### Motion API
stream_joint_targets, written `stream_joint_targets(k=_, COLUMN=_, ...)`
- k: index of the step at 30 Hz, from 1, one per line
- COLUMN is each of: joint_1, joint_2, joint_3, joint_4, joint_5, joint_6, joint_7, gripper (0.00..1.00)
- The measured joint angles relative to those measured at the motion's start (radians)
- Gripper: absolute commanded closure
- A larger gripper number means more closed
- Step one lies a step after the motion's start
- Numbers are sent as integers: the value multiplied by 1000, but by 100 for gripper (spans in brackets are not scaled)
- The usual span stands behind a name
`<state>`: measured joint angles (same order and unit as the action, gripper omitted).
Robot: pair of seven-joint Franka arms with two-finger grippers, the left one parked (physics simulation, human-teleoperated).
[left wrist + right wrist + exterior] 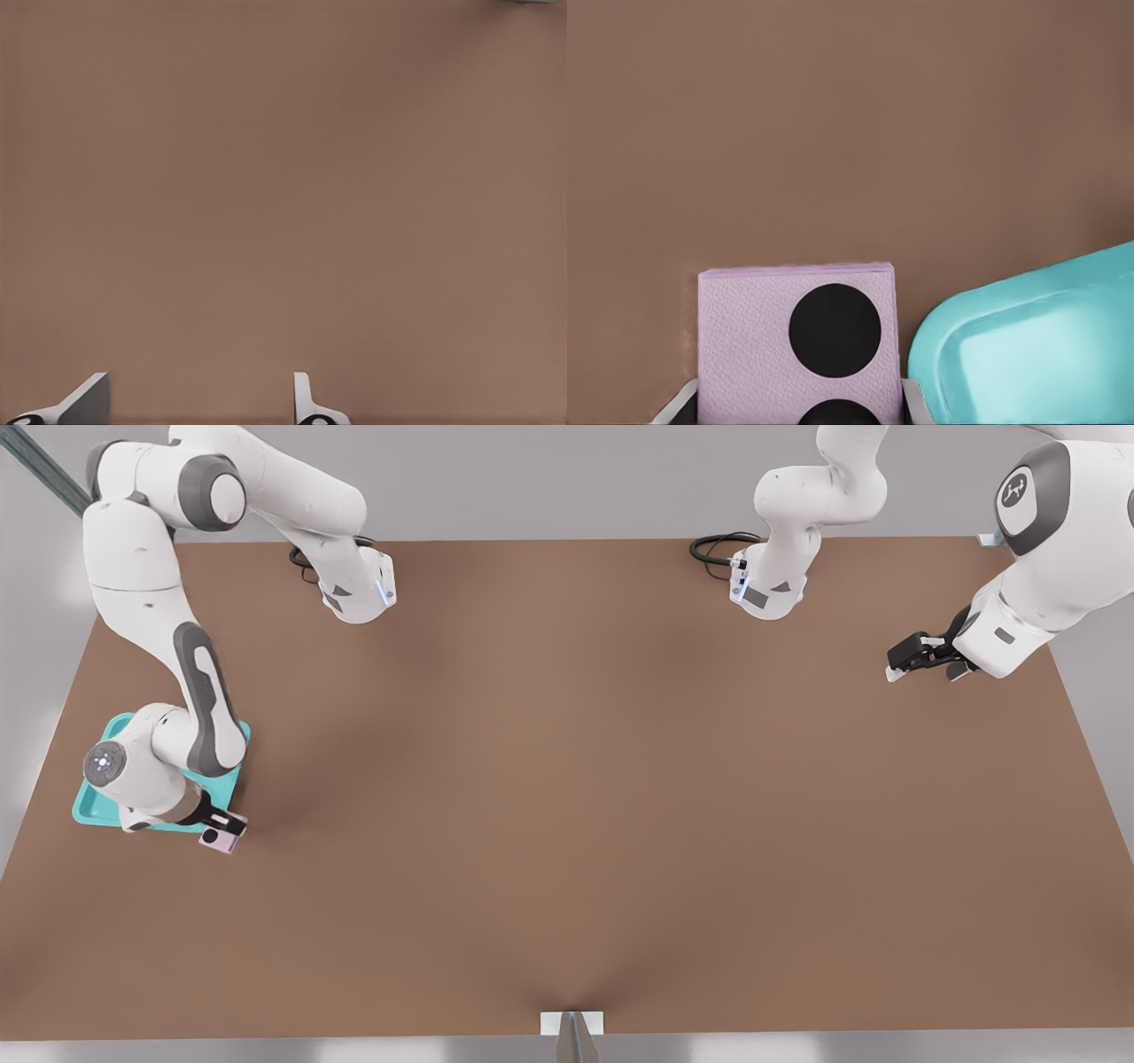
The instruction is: Keep left arm still and place phone on the tray with right arm
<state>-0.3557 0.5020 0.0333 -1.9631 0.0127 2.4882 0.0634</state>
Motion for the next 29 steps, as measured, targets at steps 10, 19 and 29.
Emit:
stream_joint_targets(k=10, joint_1=-195, joint_2=-108, joint_3=8, joint_4=-200, joint_5=-5, joint_6=35, joint_7=-221, gripper=0)
stream_joint_targets(k=19, joint_1=-32, joint_2=-203, joint_3=145, joint_4=566, joint_5=-40, joint_6=-386, joint_7=-315, gripper=0)
stream_joint_targets(k=29, joint_1=407, joint_2=-467, joint_3=-110, joint_4=436, joint_5=-46, joint_6=-763, joint_7=-237, gripper=0)
